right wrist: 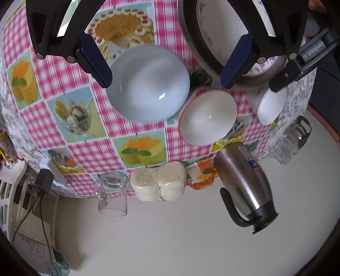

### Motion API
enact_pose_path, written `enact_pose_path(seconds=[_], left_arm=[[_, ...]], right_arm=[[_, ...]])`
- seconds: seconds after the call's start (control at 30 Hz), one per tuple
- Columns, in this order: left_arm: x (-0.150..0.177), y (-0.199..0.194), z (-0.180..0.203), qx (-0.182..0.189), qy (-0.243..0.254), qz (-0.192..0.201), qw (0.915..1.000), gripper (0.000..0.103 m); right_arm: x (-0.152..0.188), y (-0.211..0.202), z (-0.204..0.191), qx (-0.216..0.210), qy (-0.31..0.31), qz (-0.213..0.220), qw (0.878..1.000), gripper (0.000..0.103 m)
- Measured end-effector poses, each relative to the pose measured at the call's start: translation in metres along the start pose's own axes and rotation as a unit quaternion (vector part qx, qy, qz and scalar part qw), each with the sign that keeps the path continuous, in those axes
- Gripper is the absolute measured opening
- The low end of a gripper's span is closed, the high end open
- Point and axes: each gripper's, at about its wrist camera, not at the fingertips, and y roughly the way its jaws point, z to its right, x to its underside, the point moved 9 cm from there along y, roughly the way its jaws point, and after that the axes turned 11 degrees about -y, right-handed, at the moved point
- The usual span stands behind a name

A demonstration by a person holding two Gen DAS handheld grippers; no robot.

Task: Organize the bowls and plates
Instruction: 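Move both tools to the red-rimmed white bowl, then grasp the red-rimmed bowl rim with both tools and lift it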

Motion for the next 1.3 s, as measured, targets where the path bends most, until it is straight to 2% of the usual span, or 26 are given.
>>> enact_pose_path(seconds=[0.13,0.23,0.3,0.37,0.43,0.57,0.73,0.8,1.03,1.13,1.3], left_arm=[[-0.017,0.006,0.009,-0.007,0.020,-0.007,0.9997,0.101],[-0.027,0.015,0.021,0.015,0.020,-0.037,0.9990,0.101],[-0.032,0.022,0.029,0.013,0.028,-0.050,0.9982,0.099],[-0.034,0.032,0.035,0.012,0.034,-0.067,0.9971,0.096],[-0.034,0.040,0.042,0.016,0.029,-0.088,0.9956,0.085],[-0.032,0.061,0.055,0.009,0.037,-0.121,0.9920,0.074],[-0.022,0.086,0.060,0.001,0.037,-0.151,0.9878,0.049],[-0.018,0.095,0.061,0.001,0.035,-0.160,0.9865,0.042],[-0.004,0.117,0.059,0.000,0.035,-0.195,0.9802,0.016],[0.001,0.123,0.057,-0.002,0.032,-0.201,0.9791,0.011],[0.004,0.125,0.057,0.012,0.022,-0.198,0.9800,0.009]], right_arm=[[-0.024,0.012,0.005,-0.007,-0.008,-0.005,1.000,0.103],[-0.037,0.021,0.005,-0.012,-0.018,-0.011,1.000,0.101],[-0.043,0.029,0.006,-0.018,-0.017,-0.017,1.000,0.094],[-0.047,0.040,0.006,-0.023,-0.017,-0.029,0.999,0.081],[-0.050,0.048,0.005,-0.025,-0.017,-0.039,0.999,0.078],[-0.052,0.066,-0.002,-0.034,-0.036,-0.057,0.997,0.056],[-0.051,0.086,-0.007,-0.034,-0.048,-0.080,0.995,0.039],[-0.050,0.092,-0.009,-0.036,-0.054,-0.090,0.994,0.037],[-0.040,0.111,-0.016,-0.035,-0.077,-0.122,0.989,0.017],[-0.037,0.118,-0.019,-0.036,-0.084,-0.134,0.987,0.011],[-0.032,0.125,-0.022,-0.041,-0.077,-0.135,0.987,0.008]])
